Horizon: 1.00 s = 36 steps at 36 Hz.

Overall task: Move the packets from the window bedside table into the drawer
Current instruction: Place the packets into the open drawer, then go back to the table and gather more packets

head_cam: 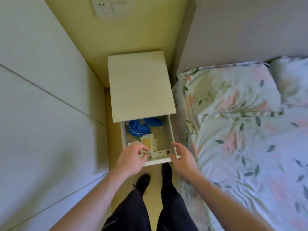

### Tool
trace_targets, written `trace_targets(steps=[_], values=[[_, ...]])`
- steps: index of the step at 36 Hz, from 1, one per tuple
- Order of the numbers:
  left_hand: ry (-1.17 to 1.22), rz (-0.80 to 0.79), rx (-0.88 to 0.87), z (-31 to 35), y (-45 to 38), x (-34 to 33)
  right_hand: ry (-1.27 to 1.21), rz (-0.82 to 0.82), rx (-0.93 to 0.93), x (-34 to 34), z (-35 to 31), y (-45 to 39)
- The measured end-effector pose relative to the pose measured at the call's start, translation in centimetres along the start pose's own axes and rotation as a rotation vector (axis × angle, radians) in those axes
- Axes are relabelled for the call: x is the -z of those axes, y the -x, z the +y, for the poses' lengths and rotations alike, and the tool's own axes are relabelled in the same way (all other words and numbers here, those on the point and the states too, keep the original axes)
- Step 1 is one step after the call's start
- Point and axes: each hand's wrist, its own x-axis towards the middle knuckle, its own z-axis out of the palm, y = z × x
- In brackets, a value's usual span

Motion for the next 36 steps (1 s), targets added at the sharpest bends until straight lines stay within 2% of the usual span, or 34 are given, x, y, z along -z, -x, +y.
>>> trace_targets(steps=[6, 14, 20, 25, 32, 36], values=[[-0.213, -0.114, -0.252, 5.1, 4.3, 1.4, -0.236, 0.268, -0.078, 2.8, 0.4, 10.1], [-0.388, -0.255, -0.572, 13.9, 11.5, -2.7, -0.381, 0.552, -0.185, 5.4, 7.6, 24.5], [-0.555, -0.373, -0.876, 22.1, 19.6, -12.1, -0.473, 0.813, -0.302, 5.5, 15.9, 38.8], [-0.605, -0.514, -1.112, 27.6, 30.7, -22.3, -0.574, 0.945, -0.397, 2.5, 23.6, 53.1], [-0.607, -0.614, -1.380, 30.4, 47.9, -35.2, -0.614, 1.109, -0.531, -2.9, 33.7, 71.4], [-0.656, -0.693, -1.466, 30.2, 55.6, -40.8, -0.643, 1.131, -0.586, -6.0, 37.5, 79.7]])
